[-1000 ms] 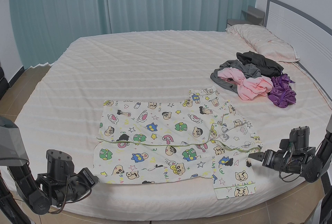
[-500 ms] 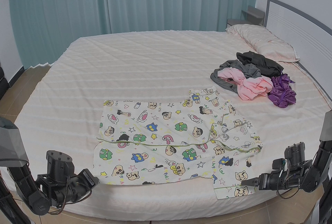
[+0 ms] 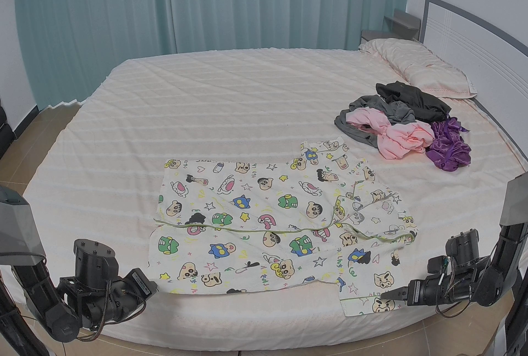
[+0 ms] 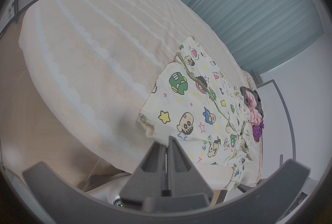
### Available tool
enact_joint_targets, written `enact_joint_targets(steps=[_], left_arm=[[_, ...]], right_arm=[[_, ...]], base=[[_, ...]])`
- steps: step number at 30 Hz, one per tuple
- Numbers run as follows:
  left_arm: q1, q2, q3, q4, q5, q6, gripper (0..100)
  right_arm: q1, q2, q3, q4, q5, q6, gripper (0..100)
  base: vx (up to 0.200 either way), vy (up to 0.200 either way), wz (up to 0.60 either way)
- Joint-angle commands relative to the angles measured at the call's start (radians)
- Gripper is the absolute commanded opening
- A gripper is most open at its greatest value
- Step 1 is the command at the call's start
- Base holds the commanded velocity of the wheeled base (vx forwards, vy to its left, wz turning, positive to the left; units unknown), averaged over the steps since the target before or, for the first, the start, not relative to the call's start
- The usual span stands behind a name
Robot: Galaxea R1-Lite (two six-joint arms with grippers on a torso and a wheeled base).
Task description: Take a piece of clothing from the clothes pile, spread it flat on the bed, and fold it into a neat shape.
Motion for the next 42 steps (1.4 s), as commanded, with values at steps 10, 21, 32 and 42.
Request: enact_joint_targets(steps=[10, 21, 32, 42], left_arm=[[0.000, -0.001, 0.000, 0.000, 0.000, 0.000, 0], [-0.006, -0.056, 0.029, 0.007, 0.008, 0.027, 0], [-0.124, -0.205, 0.029, 0.287, 0.020, 0.085, 0], [-0.132, -0.243, 0.029, 0.439, 0.049, 0.158, 0]], right_arm=[[0.013, -0.003, 0.047, 0.009, -0.004, 0.007, 0], [-0.031, -0.146, 0.097, 0.098, -0.008, 0.000, 0], [-0.018, -0.338, 0.097, 0.339, -0.064, -0.026, 0], [-0.005, -0.439, 0.097, 0.469, -0.077, -0.085, 0]], base=[[0.000, 0.000, 0.00], [0.000, 0.000, 0.00], [0.000, 0.000, 0.00], [0.000, 0.000, 0.00]])
